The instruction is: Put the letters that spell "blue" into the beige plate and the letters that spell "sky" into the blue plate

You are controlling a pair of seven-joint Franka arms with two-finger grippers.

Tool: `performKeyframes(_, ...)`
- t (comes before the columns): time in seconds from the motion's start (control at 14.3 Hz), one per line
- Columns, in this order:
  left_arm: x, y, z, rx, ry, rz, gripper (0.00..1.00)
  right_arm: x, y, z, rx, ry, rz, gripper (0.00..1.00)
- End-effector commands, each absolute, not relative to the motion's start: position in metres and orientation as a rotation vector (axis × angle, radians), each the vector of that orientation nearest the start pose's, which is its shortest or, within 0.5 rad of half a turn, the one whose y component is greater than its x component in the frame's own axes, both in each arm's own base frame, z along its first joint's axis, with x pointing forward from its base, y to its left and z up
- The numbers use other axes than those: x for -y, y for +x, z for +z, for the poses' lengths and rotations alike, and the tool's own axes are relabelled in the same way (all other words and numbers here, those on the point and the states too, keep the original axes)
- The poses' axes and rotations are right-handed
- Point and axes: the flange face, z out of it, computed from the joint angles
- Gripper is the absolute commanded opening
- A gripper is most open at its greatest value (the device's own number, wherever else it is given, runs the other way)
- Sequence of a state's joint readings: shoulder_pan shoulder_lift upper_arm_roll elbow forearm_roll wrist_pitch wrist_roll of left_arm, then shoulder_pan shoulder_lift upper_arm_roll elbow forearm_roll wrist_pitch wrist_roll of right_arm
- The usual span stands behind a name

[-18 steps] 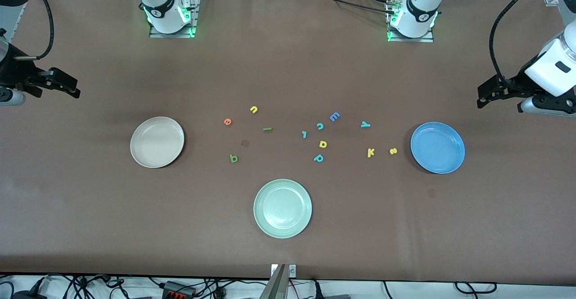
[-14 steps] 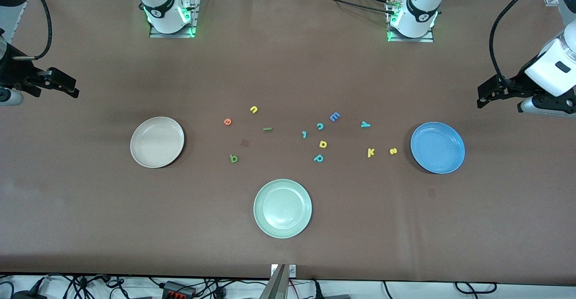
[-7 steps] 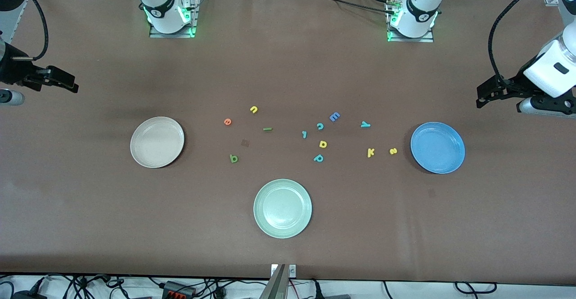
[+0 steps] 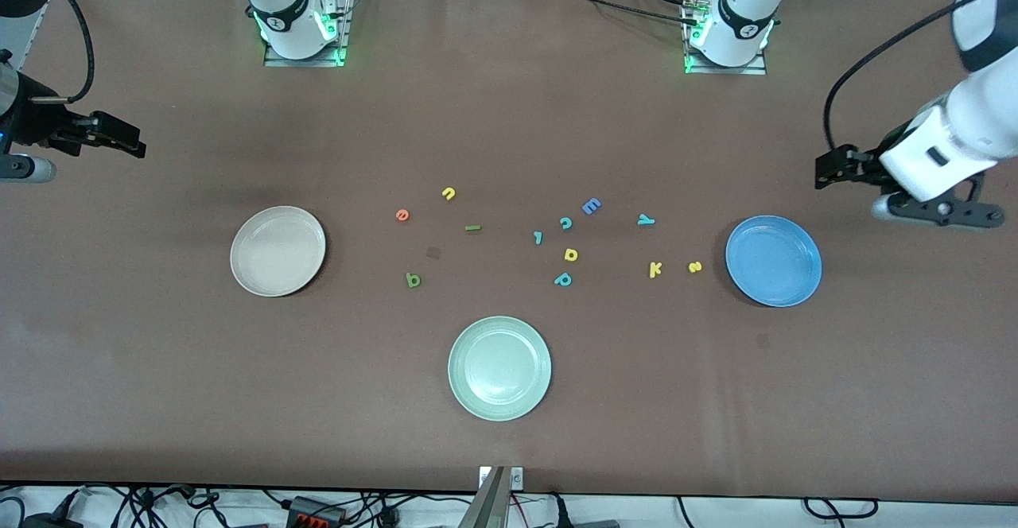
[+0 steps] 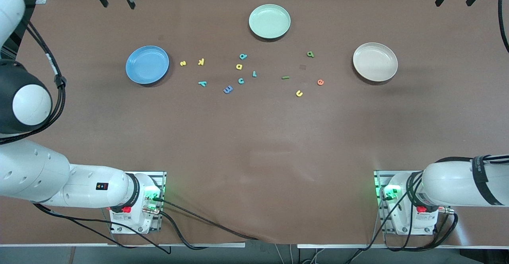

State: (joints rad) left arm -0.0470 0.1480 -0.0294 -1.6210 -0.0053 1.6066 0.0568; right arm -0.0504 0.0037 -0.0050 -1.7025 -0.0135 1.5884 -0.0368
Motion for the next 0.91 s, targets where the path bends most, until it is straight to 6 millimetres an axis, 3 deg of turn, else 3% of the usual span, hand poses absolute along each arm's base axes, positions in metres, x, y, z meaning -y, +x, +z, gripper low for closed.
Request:
performKeyframes(0.0,0.068,0.611,0.459,-0.250,-3.123,0.365,1.00,0.031,0.545,0.564,-0.004,-3.133,0.193,1.00)
performKeyframes(0.14,0.083,0.628,0.410,-0.273,-3.131,0.391,1.00,0.028,0.552,0.547,0.017,-3.128,0.242,1.00)
performKeyframes(0.28,0.121,0.634,0.364,-0.294,-3.117,0.391,1.00,0.010,0.570,0.498,0.084,-3.112,0.364,1.00)
performKeyframes(0.35,0.129,0.637,0.344,-0.228,-3.120,0.373,1.00,0.006,0.579,0.471,0.099,-3.097,0.420,1.00)
performKeyframes(0.63,0.171,0.641,0.261,-0.190,-3.133,0.255,1.00,-0.055,0.601,0.396,0.247,-3.091,0.489,1.00)
performKeyframes(0.77,0.184,0.635,0.232,-0.163,-3.137,0.215,1.00,-0.086,0.604,0.376,0.306,-3.089,0.492,1.00)
performKeyframes(0.84,0.206,0.626,0.221,-0.152,-3.134,0.205,1.00,-0.104,0.602,0.366,0.351,-3.089,0.495,1.00)
